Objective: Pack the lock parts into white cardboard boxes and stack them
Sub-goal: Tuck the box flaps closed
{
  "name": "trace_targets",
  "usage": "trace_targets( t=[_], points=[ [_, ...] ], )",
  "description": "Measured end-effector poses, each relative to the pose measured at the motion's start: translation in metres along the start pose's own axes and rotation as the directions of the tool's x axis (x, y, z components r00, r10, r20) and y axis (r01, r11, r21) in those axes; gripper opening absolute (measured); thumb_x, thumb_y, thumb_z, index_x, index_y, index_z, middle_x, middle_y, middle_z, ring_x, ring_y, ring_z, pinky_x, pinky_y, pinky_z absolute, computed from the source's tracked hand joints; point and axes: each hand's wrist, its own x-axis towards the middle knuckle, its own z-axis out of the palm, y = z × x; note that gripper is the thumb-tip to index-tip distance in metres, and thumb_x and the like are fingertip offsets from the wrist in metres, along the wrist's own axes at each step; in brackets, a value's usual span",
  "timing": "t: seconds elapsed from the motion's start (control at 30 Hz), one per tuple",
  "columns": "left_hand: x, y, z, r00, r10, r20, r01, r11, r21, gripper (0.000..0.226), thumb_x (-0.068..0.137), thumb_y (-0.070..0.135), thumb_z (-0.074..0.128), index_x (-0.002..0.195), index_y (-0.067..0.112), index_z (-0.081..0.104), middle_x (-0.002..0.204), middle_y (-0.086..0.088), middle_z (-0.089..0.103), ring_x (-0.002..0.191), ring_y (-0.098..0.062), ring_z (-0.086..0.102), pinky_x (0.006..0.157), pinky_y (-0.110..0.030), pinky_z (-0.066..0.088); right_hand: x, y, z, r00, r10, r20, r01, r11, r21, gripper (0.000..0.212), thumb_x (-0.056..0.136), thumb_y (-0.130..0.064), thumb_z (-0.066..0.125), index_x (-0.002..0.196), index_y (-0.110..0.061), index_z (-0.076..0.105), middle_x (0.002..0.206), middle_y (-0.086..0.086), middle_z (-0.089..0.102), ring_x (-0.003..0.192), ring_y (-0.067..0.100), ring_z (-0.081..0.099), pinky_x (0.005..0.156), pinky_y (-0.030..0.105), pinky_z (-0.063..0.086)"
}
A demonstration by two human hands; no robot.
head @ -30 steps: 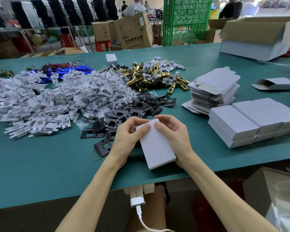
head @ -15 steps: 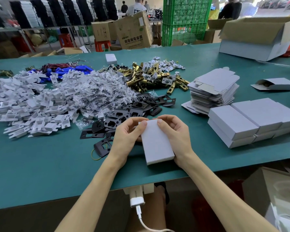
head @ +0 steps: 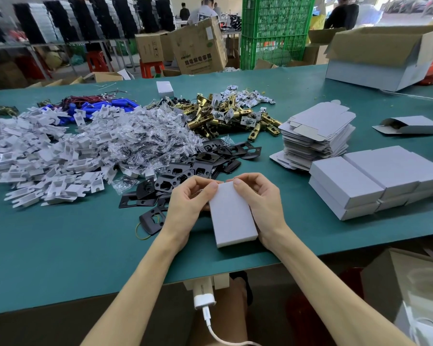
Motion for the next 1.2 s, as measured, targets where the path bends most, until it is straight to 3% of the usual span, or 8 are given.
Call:
trace_targets(
  t=[0.1,0.5,0.7,0.8,0.87,1.0,1.07,1.2],
  points=[
    [0.000,0.000,-0.001,1.000,0.007,-0.005,-0.007,1.000,-0.005,0.010,0.099,0.012,0.069,0.106,0.005,0.070,0.108,-0.008,0.079,0.092,-0.014,0.071,0.076,-0.033,0.060,0.000,0.001,-0.001,1.000,0.000,0.008,0.000,1.000,-0.005,0.006,0.094,-0.011,0.072,0.095,-0.011,0.066,0.108,0.023,0.072,0.090,0.030,0.066,0.085,0.064,0.054],
    [0.001,-0.001,-0.001,0.998,-0.048,-0.047,0.047,0.998,-0.035,0.016,0.098,0.013,0.070,0.105,-0.001,0.071,0.104,-0.010,0.079,0.087,-0.018,0.071,0.081,-0.043,0.058,0.002,0.004,0.000,0.998,-0.031,0.053,0.035,0.996,-0.084,0.005,0.098,-0.018,0.068,0.096,-0.015,0.065,0.109,0.022,0.070,0.089,0.024,0.063,0.086,0.060,0.054],
    [0.000,0.002,-0.002,1.000,-0.012,0.029,0.012,1.000,-0.015,0.020,0.102,0.013,0.065,0.118,0.005,0.073,0.116,-0.010,0.077,0.101,-0.023,0.071,0.085,-0.043,0.061,0.008,0.000,-0.002,0.996,-0.081,-0.030,0.071,0.967,-0.244,0.004,0.098,-0.020,0.067,0.094,-0.020,0.067,0.096,-0.003,0.072,0.087,0.007,0.064,0.078,0.032,0.053],
    [0.000,0.001,0.000,0.996,-0.013,0.090,0.014,1.000,-0.013,0.024,0.101,0.007,0.064,0.123,0.006,0.072,0.118,-0.010,0.077,0.100,-0.022,0.073,0.084,-0.037,0.063,0.013,-0.015,-0.010,0.993,-0.114,-0.037,0.086,0.894,-0.440,0.004,0.097,-0.022,0.066,0.099,-0.021,0.069,0.101,-0.010,0.071,0.099,0.004,0.064,0.083,0.025,0.049],
    [0.001,-0.001,0.001,0.996,-0.015,0.090,0.016,1.000,-0.014,0.022,0.099,0.006,0.066,0.120,0.004,0.072,0.114,-0.012,0.077,0.096,-0.025,0.074,0.078,-0.035,0.064,0.010,-0.025,-0.015,0.996,-0.092,0.002,0.076,0.810,-0.582,0.015,0.098,-0.027,0.064,0.111,-0.020,0.067,0.110,-0.011,0.068,0.107,0.007,0.063,0.085,0.023,0.046],
    [0.000,-0.001,0.000,0.999,-0.013,0.042,0.014,0.999,-0.037,0.032,0.085,0.019,0.077,0.109,-0.001,0.070,0.107,-0.013,0.078,0.092,-0.026,0.076,0.073,-0.034,0.064,-0.012,-0.033,-0.009,0.986,0.010,0.165,0.130,0.567,-0.813,0.069,0.096,-0.054,0.060,0.149,-0.015,0.041,0.144,0.002,0.049,0.134,0.021,0.048,0.107,0.038,0.041],
    [-0.002,-0.001,0.000,0.999,-0.003,0.037,0.004,1.000,-0.014,0.035,0.082,0.022,0.080,0.107,-0.001,0.070,0.103,-0.012,0.079,0.088,-0.024,0.077,0.071,-0.031,0.063,-0.025,-0.033,-0.003,0.977,0.064,0.204,0.150,0.477,-0.866,0.093,0.090,-0.064,0.061,0.159,-0.015,0.022,0.154,0.004,0.034,0.140,0.023,0.039,0.109,0.040,0.040],
    [-0.001,-0.001,0.001,0.999,0.005,0.051,-0.004,1.000,-0.014,0.034,0.083,0.019,0.080,0.108,-0.003,0.070,0.101,-0.016,0.079,0.084,-0.027,0.076,0.071,-0.032,0.063,-0.034,-0.032,0.003,0.971,0.072,0.229,0.188,0.365,-0.912,0.093,0.092,-0.049,0.063,0.161,-0.015,0.012,0.157,0.008,0.027,0.137,0.031,0.041,0.106,0.043,0.042]
  ],
)
